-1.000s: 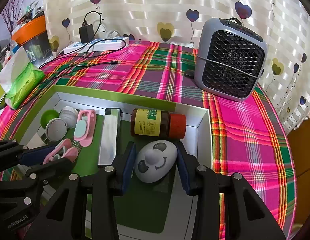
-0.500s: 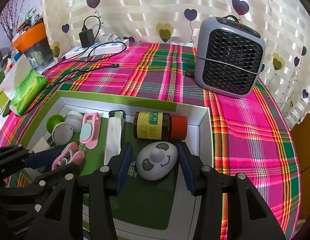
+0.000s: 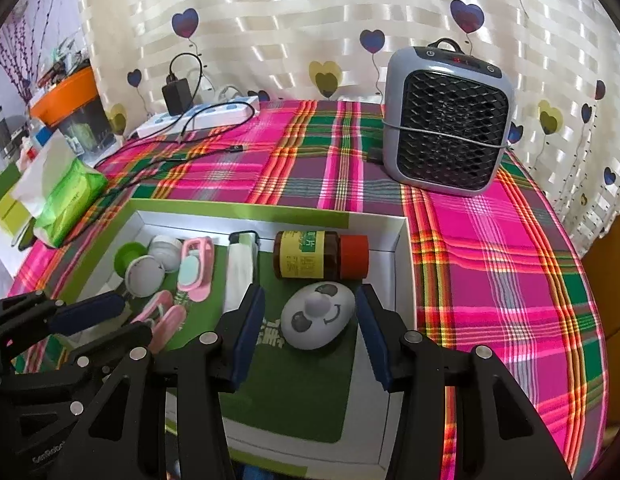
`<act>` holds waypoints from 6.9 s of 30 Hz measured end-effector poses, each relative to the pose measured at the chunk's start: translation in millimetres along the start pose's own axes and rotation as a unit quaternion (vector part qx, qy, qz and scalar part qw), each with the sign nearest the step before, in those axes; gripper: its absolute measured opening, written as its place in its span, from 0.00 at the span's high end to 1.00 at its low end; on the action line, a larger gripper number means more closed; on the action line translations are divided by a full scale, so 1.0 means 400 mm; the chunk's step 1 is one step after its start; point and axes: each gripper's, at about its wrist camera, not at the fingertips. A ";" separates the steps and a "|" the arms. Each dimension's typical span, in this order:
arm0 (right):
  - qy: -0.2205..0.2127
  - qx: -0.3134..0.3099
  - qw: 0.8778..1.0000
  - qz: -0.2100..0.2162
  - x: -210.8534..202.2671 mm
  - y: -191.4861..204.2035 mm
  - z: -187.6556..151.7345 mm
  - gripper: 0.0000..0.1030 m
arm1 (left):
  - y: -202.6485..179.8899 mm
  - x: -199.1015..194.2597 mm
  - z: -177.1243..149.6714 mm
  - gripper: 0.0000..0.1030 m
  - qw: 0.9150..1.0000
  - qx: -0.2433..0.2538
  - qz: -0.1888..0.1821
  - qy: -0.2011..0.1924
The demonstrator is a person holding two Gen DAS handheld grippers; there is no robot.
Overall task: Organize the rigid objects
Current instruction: 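Open the right gripper to release the gadget while the left releases the pink hook in the box, then withdraw both grippers from the box toward the black remote and blue USB stick, then grasp the black remote with the left gripper while the right grasps the blue USB stick, then lift and carry the remote with the left gripper while the right carries the USB stick toward the box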
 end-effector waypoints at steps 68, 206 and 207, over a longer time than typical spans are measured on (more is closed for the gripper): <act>0.024 0.014 0.994 0.102 -0.145 0.064 -0.205 0.52 | 0.008 -0.163 -0.212 0.69 0.997 -0.053 -0.049 -0.015; 0.043 -0.123 0.989 0.070 -0.095 0.096 -0.186 0.78 | 0.010 -0.086 -0.177 0.74 0.998 -0.046 -0.034 0.027; 0.042 -0.123 0.989 0.070 -0.096 0.097 -0.187 0.78 | 0.012 -0.086 -0.177 0.74 0.998 -0.047 -0.035 0.027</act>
Point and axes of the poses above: each gripper's, at about its wrist camera, not at the fingertips, and x roughly the way its jaws point, y to its left, z to its top, and after that the axes turned 1 degree about -z, right-handed
